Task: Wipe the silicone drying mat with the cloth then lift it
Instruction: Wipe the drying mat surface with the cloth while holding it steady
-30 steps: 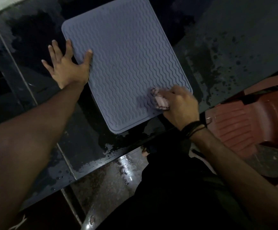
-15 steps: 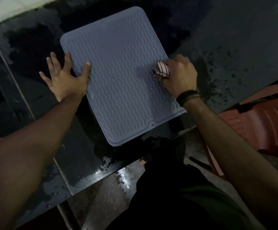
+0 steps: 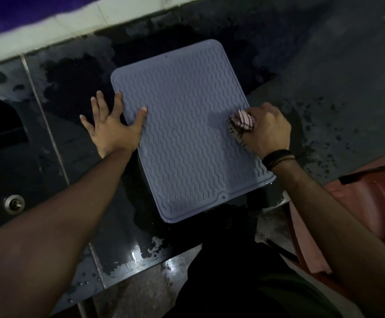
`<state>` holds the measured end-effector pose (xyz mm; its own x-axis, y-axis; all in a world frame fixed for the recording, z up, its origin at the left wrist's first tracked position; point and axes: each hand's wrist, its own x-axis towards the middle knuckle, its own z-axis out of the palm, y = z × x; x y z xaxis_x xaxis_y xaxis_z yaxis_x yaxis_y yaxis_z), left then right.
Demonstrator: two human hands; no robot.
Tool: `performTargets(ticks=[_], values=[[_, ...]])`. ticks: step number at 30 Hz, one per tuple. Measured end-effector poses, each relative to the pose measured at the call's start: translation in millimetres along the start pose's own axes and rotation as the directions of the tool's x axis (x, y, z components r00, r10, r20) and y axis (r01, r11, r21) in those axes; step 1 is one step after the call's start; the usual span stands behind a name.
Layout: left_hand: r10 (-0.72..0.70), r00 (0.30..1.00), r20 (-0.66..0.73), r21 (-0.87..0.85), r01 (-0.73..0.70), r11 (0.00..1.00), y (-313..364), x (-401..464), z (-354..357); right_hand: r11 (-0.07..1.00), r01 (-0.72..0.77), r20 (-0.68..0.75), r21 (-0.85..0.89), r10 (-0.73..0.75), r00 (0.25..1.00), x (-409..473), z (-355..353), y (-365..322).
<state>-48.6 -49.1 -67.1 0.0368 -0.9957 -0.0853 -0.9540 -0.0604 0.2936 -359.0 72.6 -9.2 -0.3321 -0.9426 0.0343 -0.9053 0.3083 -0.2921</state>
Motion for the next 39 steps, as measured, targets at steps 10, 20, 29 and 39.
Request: performTargets(ticks=[10,20,29,39], values=[[-0.009,1.0,0.005,0.008,0.009,1.0,1,0,-2,0.966,0.161,0.107,0.203,-0.185,0.977,78,39,-113],[-0.025,1.0,-0.002,-0.006,0.025,1.0,1,0,1,0.96,0.241,0.311,0.145,-0.275,0.91,10,13,-73],[-0.033,0.999,0.032,-0.003,0.033,0.999,5,0,-6,0.984,0.17,0.174,0.058,-0.178,0.968,81,26,-97],[-0.034,0.999,0.017,-0.006,0.034,0.999,2,0,-3,0.952,0.306,0.325,0.011,-0.292,0.899,-6,5,-88]])
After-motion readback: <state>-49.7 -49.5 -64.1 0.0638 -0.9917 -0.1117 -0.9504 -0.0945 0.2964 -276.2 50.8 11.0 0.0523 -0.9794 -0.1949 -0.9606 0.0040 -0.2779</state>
